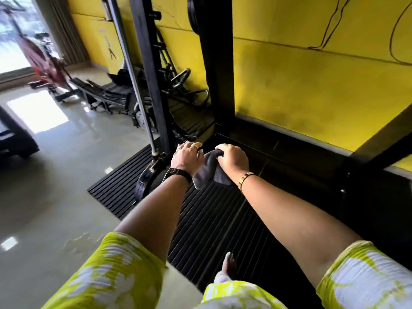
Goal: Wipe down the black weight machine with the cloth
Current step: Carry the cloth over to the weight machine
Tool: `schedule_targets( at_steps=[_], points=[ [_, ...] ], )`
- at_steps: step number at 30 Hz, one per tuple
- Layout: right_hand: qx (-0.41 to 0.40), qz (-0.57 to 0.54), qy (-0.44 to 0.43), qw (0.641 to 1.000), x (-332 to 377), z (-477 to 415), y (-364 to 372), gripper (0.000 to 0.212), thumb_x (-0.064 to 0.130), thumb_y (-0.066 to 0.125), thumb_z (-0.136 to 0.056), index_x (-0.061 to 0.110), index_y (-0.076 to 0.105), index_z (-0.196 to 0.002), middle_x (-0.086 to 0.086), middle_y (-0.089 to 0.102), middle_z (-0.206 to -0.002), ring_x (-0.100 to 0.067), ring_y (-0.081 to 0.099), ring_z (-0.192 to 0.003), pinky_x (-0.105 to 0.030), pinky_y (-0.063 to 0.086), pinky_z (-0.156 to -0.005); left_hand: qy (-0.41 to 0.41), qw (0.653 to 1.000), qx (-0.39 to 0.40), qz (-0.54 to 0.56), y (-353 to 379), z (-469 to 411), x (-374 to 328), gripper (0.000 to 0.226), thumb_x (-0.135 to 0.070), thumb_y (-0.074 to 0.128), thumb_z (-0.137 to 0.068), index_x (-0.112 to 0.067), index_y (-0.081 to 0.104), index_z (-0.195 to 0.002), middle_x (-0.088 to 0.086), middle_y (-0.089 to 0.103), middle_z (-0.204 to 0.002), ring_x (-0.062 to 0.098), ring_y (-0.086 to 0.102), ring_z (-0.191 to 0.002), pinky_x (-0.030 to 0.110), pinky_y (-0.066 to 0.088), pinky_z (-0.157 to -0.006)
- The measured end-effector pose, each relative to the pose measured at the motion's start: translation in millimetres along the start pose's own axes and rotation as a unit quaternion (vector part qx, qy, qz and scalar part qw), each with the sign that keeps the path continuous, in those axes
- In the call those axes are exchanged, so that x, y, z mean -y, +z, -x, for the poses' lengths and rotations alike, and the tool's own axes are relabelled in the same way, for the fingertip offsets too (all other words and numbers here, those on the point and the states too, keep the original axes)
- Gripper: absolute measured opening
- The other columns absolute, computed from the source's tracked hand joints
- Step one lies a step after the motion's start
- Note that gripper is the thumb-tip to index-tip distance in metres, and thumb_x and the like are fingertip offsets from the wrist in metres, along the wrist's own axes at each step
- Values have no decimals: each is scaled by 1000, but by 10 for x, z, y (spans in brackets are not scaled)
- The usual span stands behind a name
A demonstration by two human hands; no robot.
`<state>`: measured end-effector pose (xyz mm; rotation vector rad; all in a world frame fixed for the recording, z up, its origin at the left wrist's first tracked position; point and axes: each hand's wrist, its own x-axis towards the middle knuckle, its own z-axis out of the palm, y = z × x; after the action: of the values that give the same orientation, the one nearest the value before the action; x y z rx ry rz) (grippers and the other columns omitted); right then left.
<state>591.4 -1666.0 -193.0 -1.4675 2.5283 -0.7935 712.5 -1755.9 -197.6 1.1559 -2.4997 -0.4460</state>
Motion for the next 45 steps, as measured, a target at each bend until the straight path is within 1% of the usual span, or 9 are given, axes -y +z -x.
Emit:
schedule_targets(
  at_steps=[4, 10, 18, 21, 26, 31, 39, 42, 45],
  points=[
    [-3, 1, 7, 1000, -394, -841, -49, 33, 12, 55, -88, 18, 66, -119, -10, 67, -118, -31, 59, -112, -37, 47, -89, 7, 1000, -1, 1, 220, -962, -204, 37, -27, 44, -100, -17, 58, -132, 7, 55, -136, 26, 47, -126, 34, 34, -105],
    [-19, 6, 8, 1000, -961, -2116, -349, 32, 12, 56, -89, 16, 66, -119, -8, 68, -117, -28, 61, -111, -36, 48, -91, 47, 999, 22, -8, 544, -2356, -683, 37, -25, 44, -100, -12, 57, -133, 10, 56, -134, 27, 46, -126, 33, 28, -108],
    [-51, 14, 46, 998, -1588, -3290, -596, 32, 14, 54, -93, 15, 64, -123, -9, 67, -121, -27, 60, -114, -34, 47, -93, 59, 997, 38, 12, 925, -3693, -1100, 38, -28, 42, -102, -17, 55, -136, 6, 53, -137, 27, 44, -128, 38, 32, -110],
    [-59, 10, 58, 997, -1798, -3741, -653, 32, 14, 54, -93, 14, 64, -123, -10, 66, -122, -28, 59, -115, -34, 46, -93, 75, 996, 48, 18, 1095, -4185, -1177, 38, -28, 43, -102, -17, 54, -136, 7, 53, -138, 27, 44, -128, 36, 32, -109],
    [-76, 13, 62, 995, -2099, -4669, -665, 32, 13, 55, -93, 13, 65, -124, -10, 66, -123, -28, 58, -116, -34, 46, -92, 110, 993, 50, 8, 1378, -5187, -1282, 38, -30, 41, -103, -17, 54, -136, 8, 52, -138, 27, 44, -130, 36, 27, -111],
    [-77, 74, 60, 992, -2308, -5759, -777, 31, 13, 53, -95, 16, 64, -124, -8, 65, -124, -27, 57, -115, -31, 44, -88, 139, 988, 70, -7, 1495, -6340, -1279, 38, -29, 41, -103, -17, 55, -136, 7, 52, -139, 25, 41, -133, 37, 16, -117],
    [-120, 94, 25, 988, -2406, -7412, -1035, 32, 14, 52, -94, 18, 65, -123, -8, 66, -122, -28, 57, -114, -34, 44, -88, 142, 989, 32, -10, 1222, -8036, -1303, 37, -30, 40, -103, -19, 55, -135, 5, 49, -144, 26, 36, -138, 39, 17, -117],
    [-144, 70, -2, 987, -2421, -8046, -1210, 31, 12, 52, -93, 17, 67, -120, -8, 67, -120, -30, 58, -112, -36, 46, -87, 143, 989, -15, -16, 964, -8555, -1347, 38, -29, 40, -103, -17, 54, -136, 8, 49, -143, 27, 35, -138, 41, 24, -114],
    [-168, 43, -44, 984, -2379, -8650, -1361, 30, 11, 52, -93, 15, 69, -117, -8, 68, -118, -29, 60, -110, -36, 48, -85, 144, 988, -60, -19, 719, -8988, -1367, 38, -28, 40, -104, -16, 54, -137, 6, 48, -146, 25, 28, -144, 39, 20, -116]
  ],
)
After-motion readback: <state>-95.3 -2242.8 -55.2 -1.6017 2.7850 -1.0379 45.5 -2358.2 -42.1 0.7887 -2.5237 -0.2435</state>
